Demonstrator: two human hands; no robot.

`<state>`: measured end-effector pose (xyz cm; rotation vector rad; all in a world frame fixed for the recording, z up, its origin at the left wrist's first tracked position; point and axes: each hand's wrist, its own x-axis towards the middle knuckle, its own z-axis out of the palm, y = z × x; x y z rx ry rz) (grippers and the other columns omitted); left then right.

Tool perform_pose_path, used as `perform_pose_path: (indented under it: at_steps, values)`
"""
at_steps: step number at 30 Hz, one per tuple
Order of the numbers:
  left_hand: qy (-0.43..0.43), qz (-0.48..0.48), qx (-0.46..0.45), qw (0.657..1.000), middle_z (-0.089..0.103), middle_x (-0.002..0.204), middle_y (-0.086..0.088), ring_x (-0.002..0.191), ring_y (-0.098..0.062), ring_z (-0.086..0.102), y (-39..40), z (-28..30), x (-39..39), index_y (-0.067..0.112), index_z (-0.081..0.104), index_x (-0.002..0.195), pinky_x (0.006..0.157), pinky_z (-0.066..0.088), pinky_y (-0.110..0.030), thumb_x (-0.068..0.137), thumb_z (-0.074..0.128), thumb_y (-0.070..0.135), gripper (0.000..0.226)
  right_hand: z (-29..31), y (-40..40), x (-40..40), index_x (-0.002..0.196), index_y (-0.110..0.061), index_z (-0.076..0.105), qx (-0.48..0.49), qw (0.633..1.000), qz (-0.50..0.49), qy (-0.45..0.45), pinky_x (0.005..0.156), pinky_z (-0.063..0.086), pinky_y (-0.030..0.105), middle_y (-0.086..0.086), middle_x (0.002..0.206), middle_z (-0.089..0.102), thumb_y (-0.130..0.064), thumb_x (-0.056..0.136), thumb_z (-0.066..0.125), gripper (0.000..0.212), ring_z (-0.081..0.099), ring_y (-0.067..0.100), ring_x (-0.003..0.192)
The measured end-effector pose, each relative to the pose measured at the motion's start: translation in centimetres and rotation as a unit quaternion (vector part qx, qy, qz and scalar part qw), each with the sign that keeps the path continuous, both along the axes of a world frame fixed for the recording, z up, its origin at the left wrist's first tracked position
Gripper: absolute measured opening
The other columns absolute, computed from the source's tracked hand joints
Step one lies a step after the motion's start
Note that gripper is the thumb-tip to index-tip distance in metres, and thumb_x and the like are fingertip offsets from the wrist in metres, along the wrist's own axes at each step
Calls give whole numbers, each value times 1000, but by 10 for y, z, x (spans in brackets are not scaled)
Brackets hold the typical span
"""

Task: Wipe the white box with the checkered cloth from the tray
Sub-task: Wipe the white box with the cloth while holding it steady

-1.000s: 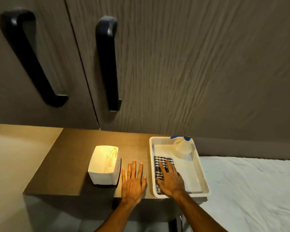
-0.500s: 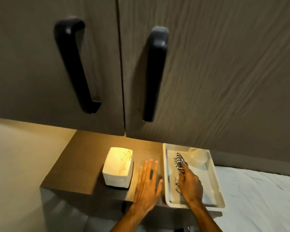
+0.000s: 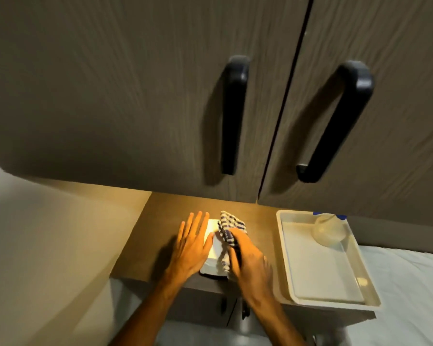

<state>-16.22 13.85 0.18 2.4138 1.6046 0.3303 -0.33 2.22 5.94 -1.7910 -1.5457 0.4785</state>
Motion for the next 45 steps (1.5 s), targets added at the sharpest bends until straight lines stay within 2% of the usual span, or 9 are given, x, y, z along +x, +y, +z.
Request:
perform_pose_path:
  at_steps: [8,14,18,22,25,30,36,41,45]
  values:
    - [0,-70,-12,997,0,169,-5,158,-26,0,-6,-9,-3,13,7,160,130,3,-46,108,35,32,63,-33,24,-39,151,-22,45,-5,983,-6,-182,118,42,43,3,159,46,-56,104,18,64,40,26,150]
    - [28,-87,0,996,6,169,-13,157,-31,3,-10,-1,-3,7,10,159,128,11,-54,105,43,40,72,-29,38,-30,160,-26,27,-37,994,-34,-100,121,28,31,-4,169,25,-72,94,6,83,9,11,154]
    - [-1,-80,9,997,13,167,-13,156,-34,11,-9,-1,-3,5,17,157,126,15,-57,100,51,43,77,-37,15,-42,160,-26,25,-43,997,-53,-45,122,24,28,-8,168,22,-73,92,21,83,11,6,154]
    - [31,-75,-6,997,-3,168,-5,157,-27,-1,-6,-6,-4,11,5,160,129,3,-51,104,33,43,70,-42,20,-42,161,-25,18,-68,986,2,-153,124,34,40,-10,166,6,-35,95,66,82,7,13,155]
    - [59,-92,31,994,4,166,-11,156,-31,7,-10,-5,-5,8,14,159,128,10,-55,103,11,40,65,-23,50,-24,162,-26,18,-65,990,14,-127,125,33,36,-6,170,12,-39,103,49,67,15,16,158]
    - [9,-69,72,995,29,161,-14,150,-35,30,-14,-3,-4,3,35,152,122,28,-60,104,30,38,59,-16,36,-22,159,-28,26,-74,987,-81,113,122,38,36,-4,165,36,-52,100,41,66,38,17,150]
    - [5,-73,47,996,36,159,-16,149,-36,34,-9,-8,-3,5,41,150,127,10,-56,100,45,42,63,-36,27,-44,160,-17,23,-36,986,0,-164,127,26,41,0,168,18,-36,97,62,76,16,19,157]
    - [-12,-67,111,992,50,151,-19,142,-36,46,-8,-12,-3,0,48,145,115,39,-61,101,34,32,55,-5,77,-15,145,-25,42,-120,990,-61,-48,103,52,40,4,150,51,-42,103,42,45,54,28,135]
    - [-8,-59,93,994,42,156,-17,145,-36,42,-8,-13,-2,2,45,147,116,36,-63,101,42,36,57,-31,38,-20,158,-22,30,-106,985,-114,70,115,40,30,-1,162,39,-53,99,46,68,44,15,144]
